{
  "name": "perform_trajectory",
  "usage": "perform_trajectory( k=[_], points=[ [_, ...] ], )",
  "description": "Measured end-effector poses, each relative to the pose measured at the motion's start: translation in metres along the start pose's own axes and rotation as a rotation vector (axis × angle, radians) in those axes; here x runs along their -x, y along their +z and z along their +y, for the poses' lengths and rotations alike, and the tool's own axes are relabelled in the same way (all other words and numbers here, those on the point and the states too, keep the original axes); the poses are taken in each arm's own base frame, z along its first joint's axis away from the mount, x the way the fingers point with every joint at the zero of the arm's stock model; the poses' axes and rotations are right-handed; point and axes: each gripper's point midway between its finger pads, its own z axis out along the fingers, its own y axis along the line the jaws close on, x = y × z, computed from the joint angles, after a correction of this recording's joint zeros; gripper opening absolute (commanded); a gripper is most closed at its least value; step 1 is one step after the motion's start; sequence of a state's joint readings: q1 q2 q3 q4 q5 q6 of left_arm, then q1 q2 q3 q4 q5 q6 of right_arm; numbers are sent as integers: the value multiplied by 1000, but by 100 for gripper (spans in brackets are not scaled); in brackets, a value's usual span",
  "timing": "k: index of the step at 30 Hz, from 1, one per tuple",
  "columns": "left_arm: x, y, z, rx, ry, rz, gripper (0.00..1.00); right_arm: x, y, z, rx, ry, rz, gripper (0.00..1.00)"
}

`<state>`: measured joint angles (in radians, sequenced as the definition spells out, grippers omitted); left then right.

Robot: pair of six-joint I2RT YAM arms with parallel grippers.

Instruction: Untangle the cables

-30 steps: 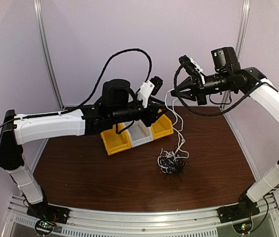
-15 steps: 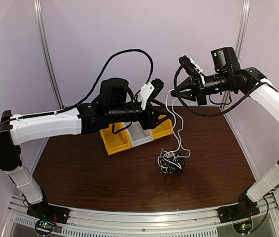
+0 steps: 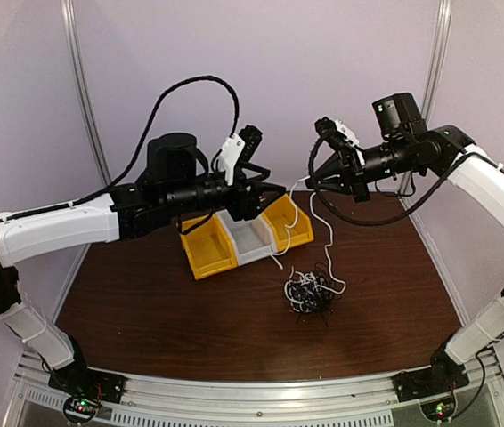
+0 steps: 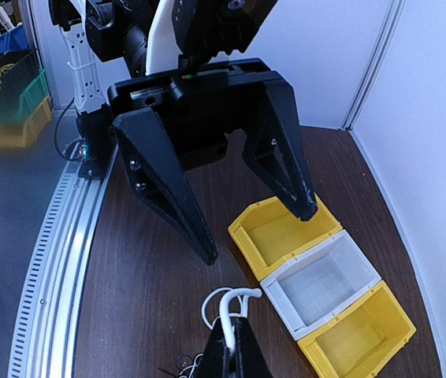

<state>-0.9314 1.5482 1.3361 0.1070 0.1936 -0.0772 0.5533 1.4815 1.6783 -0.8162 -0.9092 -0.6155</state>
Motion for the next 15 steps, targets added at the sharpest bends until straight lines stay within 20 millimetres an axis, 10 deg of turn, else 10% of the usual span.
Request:
perform_trajectory(
  k=[15],
  points=[
    [6, 32, -26, -186, 14, -28, 0, -1, 5, 3, 4, -9, 13, 7]
  ],
)
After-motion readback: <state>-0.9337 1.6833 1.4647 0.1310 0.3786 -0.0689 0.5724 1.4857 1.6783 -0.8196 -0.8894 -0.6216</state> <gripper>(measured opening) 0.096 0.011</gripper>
